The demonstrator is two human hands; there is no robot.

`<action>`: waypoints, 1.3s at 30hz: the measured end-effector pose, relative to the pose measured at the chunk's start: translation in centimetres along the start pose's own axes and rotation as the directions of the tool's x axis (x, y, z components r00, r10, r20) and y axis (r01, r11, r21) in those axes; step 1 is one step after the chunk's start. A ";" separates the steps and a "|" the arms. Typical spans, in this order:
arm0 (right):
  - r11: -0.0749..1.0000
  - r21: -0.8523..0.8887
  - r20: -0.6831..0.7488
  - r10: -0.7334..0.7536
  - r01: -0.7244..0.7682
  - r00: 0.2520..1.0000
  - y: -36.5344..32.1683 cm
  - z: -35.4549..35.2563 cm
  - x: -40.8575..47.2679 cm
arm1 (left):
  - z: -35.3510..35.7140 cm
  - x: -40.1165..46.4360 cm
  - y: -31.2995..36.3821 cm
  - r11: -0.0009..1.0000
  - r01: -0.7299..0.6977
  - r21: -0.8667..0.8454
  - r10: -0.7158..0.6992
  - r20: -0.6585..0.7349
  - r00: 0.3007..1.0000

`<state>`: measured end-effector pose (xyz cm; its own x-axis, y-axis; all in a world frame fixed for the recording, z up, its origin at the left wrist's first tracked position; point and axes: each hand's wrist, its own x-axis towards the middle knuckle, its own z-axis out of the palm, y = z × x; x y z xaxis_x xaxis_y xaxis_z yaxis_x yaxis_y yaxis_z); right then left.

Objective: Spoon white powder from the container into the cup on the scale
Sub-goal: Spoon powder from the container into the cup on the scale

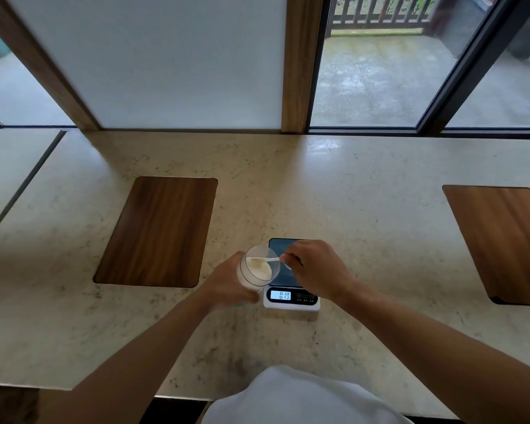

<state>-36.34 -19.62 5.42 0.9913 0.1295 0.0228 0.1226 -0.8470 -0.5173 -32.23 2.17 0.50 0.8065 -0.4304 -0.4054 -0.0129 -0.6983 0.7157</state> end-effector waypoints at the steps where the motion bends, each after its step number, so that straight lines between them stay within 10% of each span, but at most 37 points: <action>1: 1.000 0.010 0.005 0.026 -0.026 1.000 0.1 0.1 0.1 | 0.0 0.0 0.0 1.000 -0.004 0.009 0.003 0.008 1.000; 39: 0.874 0.325 0.068 0.360 -0.362 0.930 1.6 -0.8 -0.1 | 1.1 2.0 -1.2 0.996 -0.086 0.003 0.086 -0.017 0.996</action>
<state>-36.16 -21.40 5.29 0.9632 -0.1498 -0.2230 -0.2673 -0.6189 -0.7386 -31.27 1.45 -1.80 0.8120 -0.4795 -0.3327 -0.0842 -0.6604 0.7462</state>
